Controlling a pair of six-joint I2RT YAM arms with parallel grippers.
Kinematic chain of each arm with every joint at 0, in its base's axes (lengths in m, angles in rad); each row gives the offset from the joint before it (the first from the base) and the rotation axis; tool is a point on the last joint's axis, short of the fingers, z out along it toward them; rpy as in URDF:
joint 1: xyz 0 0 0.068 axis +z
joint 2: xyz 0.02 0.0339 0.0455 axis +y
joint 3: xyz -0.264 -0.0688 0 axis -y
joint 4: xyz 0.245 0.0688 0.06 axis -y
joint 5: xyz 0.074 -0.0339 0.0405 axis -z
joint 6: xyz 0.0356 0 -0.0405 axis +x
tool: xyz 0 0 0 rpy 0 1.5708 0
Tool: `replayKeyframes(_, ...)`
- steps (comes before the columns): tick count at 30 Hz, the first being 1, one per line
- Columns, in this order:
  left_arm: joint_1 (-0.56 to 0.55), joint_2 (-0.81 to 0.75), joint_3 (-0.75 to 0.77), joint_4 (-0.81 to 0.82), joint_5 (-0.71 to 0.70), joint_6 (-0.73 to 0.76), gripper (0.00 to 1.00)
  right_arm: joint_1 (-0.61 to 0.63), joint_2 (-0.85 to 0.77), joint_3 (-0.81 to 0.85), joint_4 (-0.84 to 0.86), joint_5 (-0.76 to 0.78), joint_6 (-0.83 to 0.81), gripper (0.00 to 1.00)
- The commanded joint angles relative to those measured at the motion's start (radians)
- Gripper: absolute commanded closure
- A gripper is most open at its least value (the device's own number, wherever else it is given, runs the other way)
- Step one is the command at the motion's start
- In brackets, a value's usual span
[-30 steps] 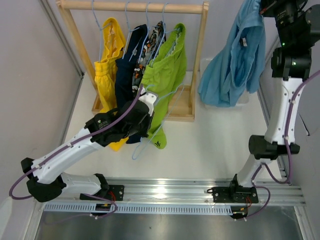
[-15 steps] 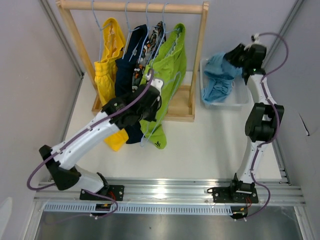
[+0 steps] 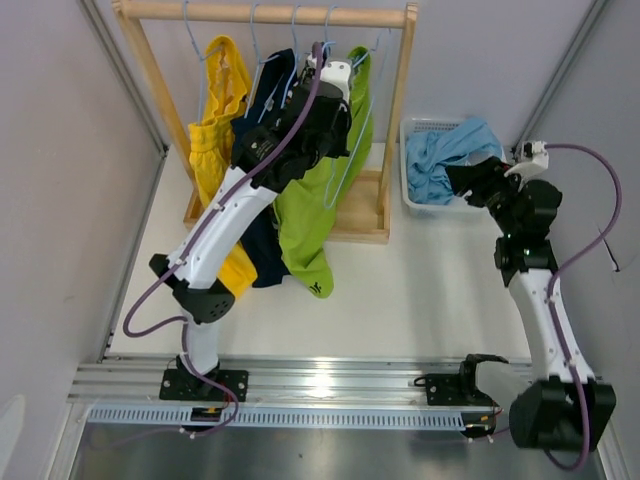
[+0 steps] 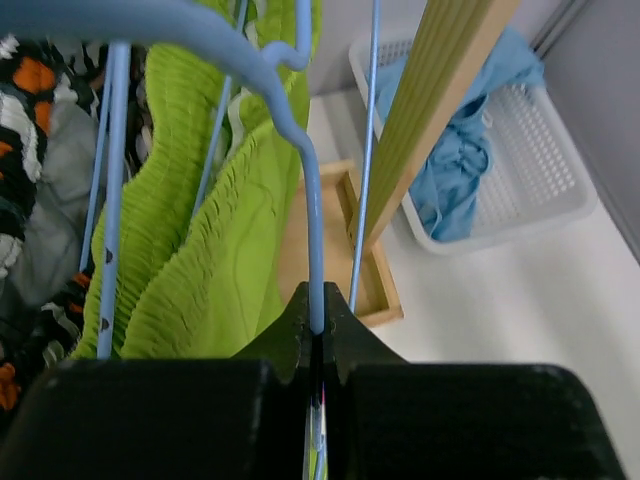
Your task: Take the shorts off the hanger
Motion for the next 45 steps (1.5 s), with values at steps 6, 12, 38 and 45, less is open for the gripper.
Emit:
replayKeyframes(6, -0.020, -0.153, -0.117, 0.253, -0.113, 0.044, 1.00, 0.133, -0.192, -0.182, -0.075, 0.030, -0.052, 0.40)
replayKeyframes(12, -0.153, -0.174, -0.014, 0.315, -0.343, 0.231, 1.00, 0.164, -0.167, -0.191, -0.093, 0.057, -0.067, 0.41)
replayKeyframes(38, -0.157, -0.091, -0.087, 0.369, -0.228, 0.268, 1.00, 0.222, -0.262, -0.263, -0.173, 0.149, -0.104, 0.41)
replayKeyframes(45, -0.109, -0.007, -0.034, 0.447, -0.135, 0.279, 1.00, 0.222, -0.285, -0.287, -0.173, 0.144, -0.101, 0.42)
